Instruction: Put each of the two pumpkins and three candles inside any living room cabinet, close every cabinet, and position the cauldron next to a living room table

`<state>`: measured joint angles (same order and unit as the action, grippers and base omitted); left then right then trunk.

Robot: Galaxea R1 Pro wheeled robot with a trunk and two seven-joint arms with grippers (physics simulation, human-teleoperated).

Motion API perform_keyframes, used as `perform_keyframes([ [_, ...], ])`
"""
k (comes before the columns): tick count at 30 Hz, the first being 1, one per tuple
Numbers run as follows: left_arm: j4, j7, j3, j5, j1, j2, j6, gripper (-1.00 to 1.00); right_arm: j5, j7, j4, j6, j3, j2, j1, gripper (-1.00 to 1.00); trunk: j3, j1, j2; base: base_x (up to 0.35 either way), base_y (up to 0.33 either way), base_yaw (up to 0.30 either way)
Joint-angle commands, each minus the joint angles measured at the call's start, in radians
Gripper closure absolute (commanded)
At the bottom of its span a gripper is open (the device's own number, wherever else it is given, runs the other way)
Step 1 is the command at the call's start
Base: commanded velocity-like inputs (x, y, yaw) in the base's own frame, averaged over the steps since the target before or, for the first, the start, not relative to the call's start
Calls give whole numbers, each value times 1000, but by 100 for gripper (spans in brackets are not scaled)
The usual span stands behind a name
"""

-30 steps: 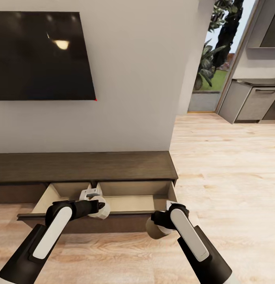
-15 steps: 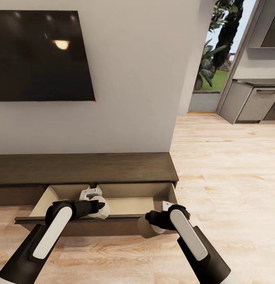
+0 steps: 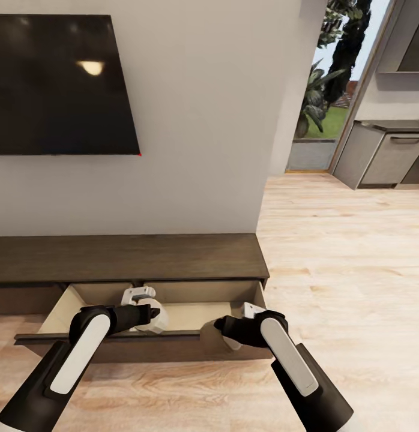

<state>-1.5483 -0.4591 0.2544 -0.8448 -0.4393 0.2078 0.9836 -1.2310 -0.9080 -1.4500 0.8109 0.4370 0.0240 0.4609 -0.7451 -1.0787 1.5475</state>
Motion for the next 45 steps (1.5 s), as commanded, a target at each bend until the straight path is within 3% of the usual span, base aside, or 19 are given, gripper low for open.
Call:
perform_keyframes([
  [1, -1, -10, 2, -10, -1, 1, 1, 100, -8, -5, -1, -1, 0, 0, 1, 100, -1, 0, 0, 11, -16, 0],
  [29, 2, -10, 22, -9, -1, -3, 1, 100, -1, 4, 10, -11, 1, 4, 1, 100, -1, 0, 0, 140, -139, 0],
  [36, 1, -10, 79, -8, -1, -20, 1, 100, 2, -8, 3, -11, 5, 11, 2, 100, -1, 0, 0, 81, -113, 0],
  [42, 6, -17, 77, 1, -1, -21, 0, 100, 5, -6, 11, -13, 5, 14, 37, 100, -1, 0, 0, 4, -6, 0],
  [45, 7, -55, 76, -3, -1, -22, 0, 100, 8, -4, 39, -47, 9, 15, 63, 100, -1, 0, 0, 0, 0, 0],
])
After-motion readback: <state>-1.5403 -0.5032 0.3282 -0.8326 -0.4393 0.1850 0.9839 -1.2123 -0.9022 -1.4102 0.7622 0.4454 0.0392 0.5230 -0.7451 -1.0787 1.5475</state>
